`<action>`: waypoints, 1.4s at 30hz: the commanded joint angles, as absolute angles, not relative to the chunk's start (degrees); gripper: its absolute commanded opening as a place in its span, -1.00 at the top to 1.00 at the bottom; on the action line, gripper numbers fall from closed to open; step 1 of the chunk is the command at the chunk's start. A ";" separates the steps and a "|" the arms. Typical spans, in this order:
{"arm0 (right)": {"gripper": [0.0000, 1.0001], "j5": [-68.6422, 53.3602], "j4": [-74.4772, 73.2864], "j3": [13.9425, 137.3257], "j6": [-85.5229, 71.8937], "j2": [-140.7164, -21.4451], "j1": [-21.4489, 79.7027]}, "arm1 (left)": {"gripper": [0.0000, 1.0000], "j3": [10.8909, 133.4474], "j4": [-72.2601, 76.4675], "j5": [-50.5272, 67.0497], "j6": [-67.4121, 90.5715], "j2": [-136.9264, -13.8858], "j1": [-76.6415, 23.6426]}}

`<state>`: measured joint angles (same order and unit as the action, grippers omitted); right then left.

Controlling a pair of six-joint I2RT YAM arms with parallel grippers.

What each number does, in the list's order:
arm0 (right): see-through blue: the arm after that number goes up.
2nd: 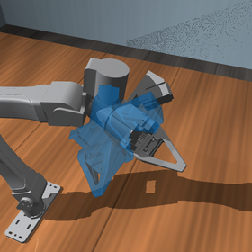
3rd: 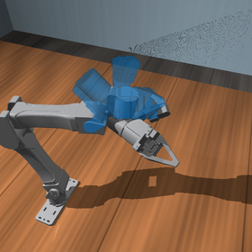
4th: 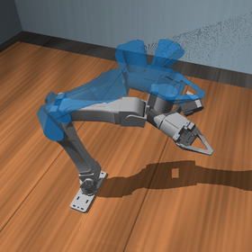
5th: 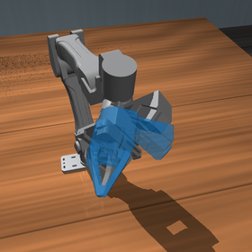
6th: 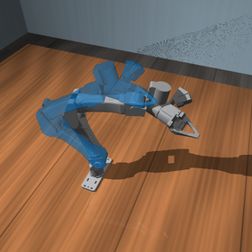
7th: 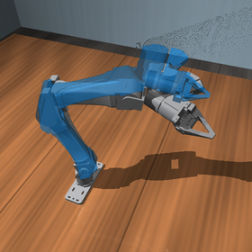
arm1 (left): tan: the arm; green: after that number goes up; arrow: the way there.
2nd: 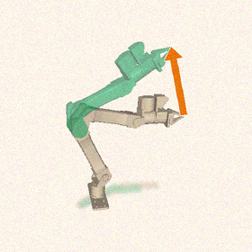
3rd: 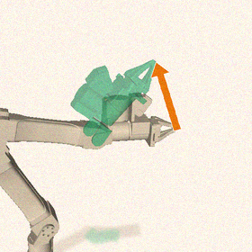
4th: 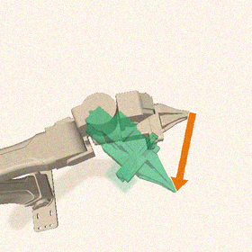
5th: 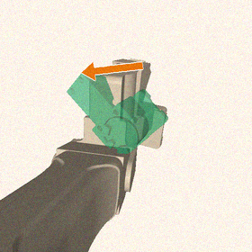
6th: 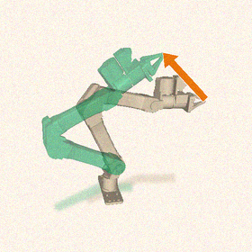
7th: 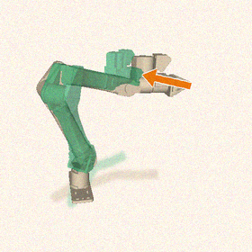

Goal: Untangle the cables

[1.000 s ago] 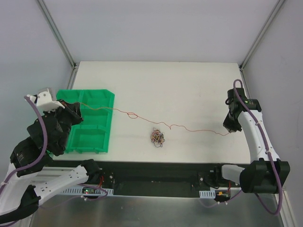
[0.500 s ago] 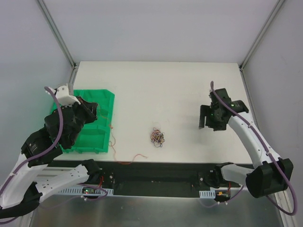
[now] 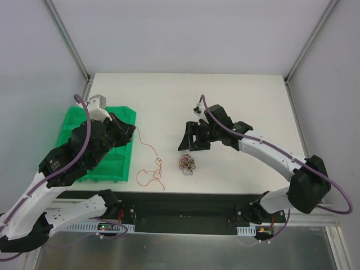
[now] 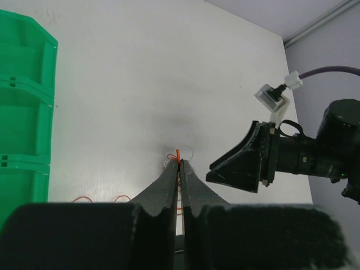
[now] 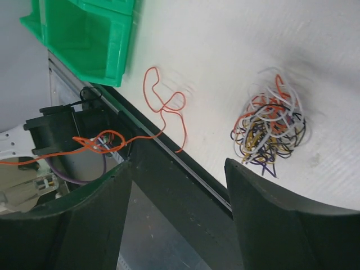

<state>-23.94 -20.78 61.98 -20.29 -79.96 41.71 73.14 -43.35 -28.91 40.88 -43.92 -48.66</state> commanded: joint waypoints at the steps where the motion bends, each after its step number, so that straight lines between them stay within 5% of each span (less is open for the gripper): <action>1: -0.40 -29.87 -11.63 63.99 -25.92 -82.61 43.85 | 1.00 73.30 -42.37 -24.35 44.82 -45.79 -48.43; 6: -0.43 -28.84 -10.46 65.57 -23.65 -84.29 48.60 | 1.00 73.13 -41.49 -23.12 43.60 -47.28 -48.43; 10: -0.43 -16.48 -19.91 63.55 -20.84 -79.38 49.22 | 1.00 70.77 -41.66 -21.10 41.75 -50.27 -48.43; 14: -0.43 -6.34 -32.50 60.13 -20.21 -70.60 45.72 | 1.00 62.52 -43.68 -18.64 43.77 -54.04 -46.76; 25: -0.47 -4.92 -41.66 47.20 -23.20 -46.41 37.79 | 0.99 52.47 -39.30 -12.32 34.11 -77.68 -36.74; 28: -0.47 -5.36 -41.66 45.71 -24.08 -45.00 37.71 | 0.73 53.70 -38.85 -7.92 32.70 -81.12 -36.74; 32: -0.47 -5.62 -41.66 46.05 -24.17 -45.79 37.79 | -0.25 52.57 -39.11 -6.86 33.66 -78.67 -36.74; 36: -0.47 -6.33 -41.40 47.11 -23.29 -47.28 37.71 | -0.89 50.45 -39.46 -3.79 36.12 -75.59 -36.74; 42: -0.47 -7.91 -39.99 46.58 -22.85 -48.87 37.71 | -0.98 53.69 -37.45 3.51 31.57 -80.41 -37.26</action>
<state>-6.76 -41.06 45.52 -23.27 -48.45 37.93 51.27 -38.52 -2.33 35.42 -77.36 -36.73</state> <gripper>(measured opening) 0.736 0.989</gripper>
